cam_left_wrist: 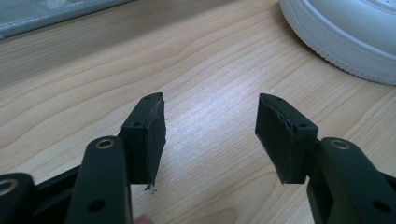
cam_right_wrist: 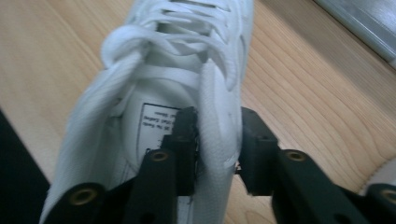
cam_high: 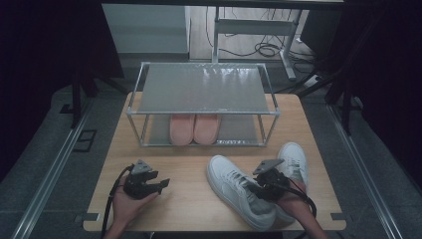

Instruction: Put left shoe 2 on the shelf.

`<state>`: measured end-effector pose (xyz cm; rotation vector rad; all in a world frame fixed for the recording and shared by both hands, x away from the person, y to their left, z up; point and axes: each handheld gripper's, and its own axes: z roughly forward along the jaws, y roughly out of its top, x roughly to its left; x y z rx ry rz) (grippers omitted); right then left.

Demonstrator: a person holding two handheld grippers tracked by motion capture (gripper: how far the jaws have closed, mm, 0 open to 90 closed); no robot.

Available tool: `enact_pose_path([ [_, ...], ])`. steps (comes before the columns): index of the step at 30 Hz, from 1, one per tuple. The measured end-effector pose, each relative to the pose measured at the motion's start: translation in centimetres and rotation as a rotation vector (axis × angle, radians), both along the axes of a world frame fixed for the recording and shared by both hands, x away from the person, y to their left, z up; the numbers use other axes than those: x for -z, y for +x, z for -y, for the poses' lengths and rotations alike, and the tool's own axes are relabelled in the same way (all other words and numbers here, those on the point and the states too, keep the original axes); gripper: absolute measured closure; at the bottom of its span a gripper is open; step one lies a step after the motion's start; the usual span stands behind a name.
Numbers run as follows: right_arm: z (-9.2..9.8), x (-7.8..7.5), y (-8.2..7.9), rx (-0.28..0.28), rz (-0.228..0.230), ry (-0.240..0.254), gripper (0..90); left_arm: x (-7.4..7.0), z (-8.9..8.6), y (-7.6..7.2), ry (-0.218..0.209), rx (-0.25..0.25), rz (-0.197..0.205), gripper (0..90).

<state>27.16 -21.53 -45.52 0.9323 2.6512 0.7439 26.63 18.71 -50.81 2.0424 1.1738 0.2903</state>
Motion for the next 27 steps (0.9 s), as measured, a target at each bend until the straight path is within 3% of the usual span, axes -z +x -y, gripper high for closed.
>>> enact_pose_path([
  [7,-0.1,-0.1,0.1,0.03,-0.002,-0.006,77.6,-0.2,-0.2,0.0,-0.005,-0.006,0.007,43.3],
  [14,-0.2,-1.0,0.0,0.051,0.025,0.124,79.1,-0.4,-0.4,-0.1,-0.011,-0.007,0.018,43.4],
  [27,-0.7,-2.9,0.4,0.051,0.073,0.242,80.0,-0.4,-0.5,-0.1,-0.016,-0.018,0.016,43.5],
])
